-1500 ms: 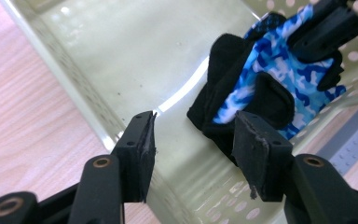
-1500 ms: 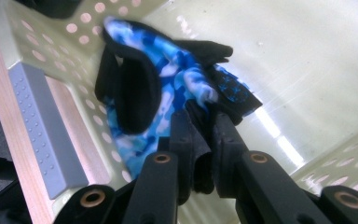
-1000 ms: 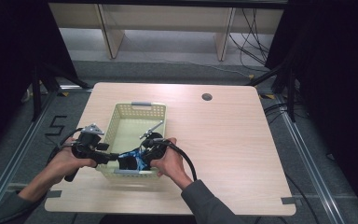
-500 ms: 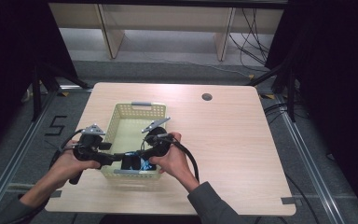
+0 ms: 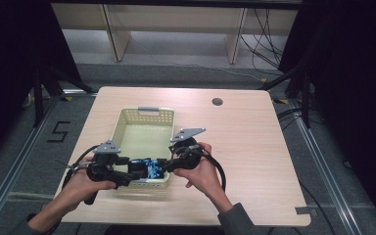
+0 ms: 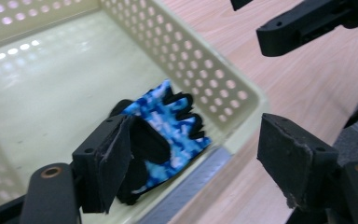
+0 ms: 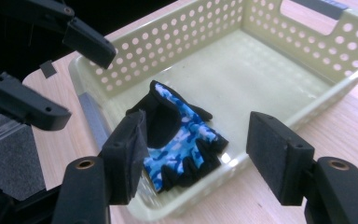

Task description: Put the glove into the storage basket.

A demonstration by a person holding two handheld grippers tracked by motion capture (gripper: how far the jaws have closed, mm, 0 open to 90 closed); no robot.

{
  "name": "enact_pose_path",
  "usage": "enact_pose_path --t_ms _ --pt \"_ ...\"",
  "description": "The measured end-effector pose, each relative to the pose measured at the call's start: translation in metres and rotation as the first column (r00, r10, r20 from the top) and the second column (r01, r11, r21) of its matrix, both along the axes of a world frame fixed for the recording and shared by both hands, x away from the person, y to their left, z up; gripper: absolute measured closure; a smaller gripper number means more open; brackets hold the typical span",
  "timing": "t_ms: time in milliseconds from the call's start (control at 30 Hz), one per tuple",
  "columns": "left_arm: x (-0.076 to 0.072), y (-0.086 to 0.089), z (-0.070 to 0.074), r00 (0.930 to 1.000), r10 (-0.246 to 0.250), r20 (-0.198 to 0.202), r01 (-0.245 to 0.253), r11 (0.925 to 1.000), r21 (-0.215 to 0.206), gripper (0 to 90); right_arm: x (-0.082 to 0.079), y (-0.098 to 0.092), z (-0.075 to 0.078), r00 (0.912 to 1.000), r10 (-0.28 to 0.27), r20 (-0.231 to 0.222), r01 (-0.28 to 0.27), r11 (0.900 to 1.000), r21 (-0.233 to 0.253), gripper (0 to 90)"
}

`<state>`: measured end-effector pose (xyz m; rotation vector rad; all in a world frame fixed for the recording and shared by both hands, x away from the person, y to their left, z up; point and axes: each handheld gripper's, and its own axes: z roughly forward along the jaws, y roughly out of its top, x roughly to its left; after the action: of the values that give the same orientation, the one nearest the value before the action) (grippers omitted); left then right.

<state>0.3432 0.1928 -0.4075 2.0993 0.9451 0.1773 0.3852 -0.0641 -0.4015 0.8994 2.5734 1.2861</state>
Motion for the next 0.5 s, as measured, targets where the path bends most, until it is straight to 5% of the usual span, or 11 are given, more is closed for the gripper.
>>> enact_pose_path --t_ms 267,500 --pt "-0.008 -0.013 -0.004 0.9999 -0.012 0.007 0.012 0.9989 -0.046 19.6 -0.008 -0.019 0.000 0.9999 -0.012 -0.006 0.012 0.999 0.031 37.4" --pt "-0.013 -0.026 -0.006 0.9993 -0.025 0.027 0.027 0.9968 -0.075 16.4 -0.022 -0.049 -0.005 0.9978 -0.057 0.033 0.055 0.997 0.052 36.1"
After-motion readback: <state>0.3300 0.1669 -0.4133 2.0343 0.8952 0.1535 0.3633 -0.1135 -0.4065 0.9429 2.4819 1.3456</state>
